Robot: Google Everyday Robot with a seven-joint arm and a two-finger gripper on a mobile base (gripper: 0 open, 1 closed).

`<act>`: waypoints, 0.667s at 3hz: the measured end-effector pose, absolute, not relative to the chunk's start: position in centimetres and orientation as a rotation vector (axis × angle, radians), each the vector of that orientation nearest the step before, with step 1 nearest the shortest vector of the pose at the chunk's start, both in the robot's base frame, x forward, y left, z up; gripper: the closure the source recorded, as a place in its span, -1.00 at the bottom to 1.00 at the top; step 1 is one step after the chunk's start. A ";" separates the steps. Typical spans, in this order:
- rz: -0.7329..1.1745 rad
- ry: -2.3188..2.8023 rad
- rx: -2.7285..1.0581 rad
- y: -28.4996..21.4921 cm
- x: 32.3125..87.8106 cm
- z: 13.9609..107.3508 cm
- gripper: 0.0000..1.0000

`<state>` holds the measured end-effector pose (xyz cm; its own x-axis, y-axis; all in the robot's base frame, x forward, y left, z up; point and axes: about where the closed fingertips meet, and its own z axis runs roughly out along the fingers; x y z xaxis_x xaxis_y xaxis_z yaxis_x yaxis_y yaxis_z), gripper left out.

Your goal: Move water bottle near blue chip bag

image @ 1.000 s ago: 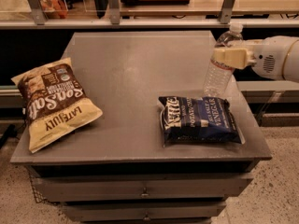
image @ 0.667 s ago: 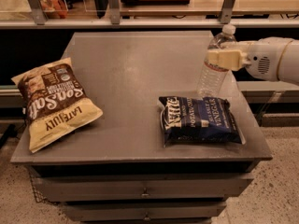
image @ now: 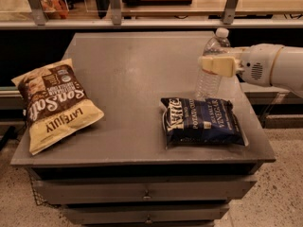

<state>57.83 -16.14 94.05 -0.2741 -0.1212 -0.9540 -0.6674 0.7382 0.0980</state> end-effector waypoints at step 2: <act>0.578 1.786 -0.625 -16.6 57.1 93.3 -1.00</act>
Offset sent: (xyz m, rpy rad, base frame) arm -0.0117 -0.0201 -0.0116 -0.0236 -0.0282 -0.0281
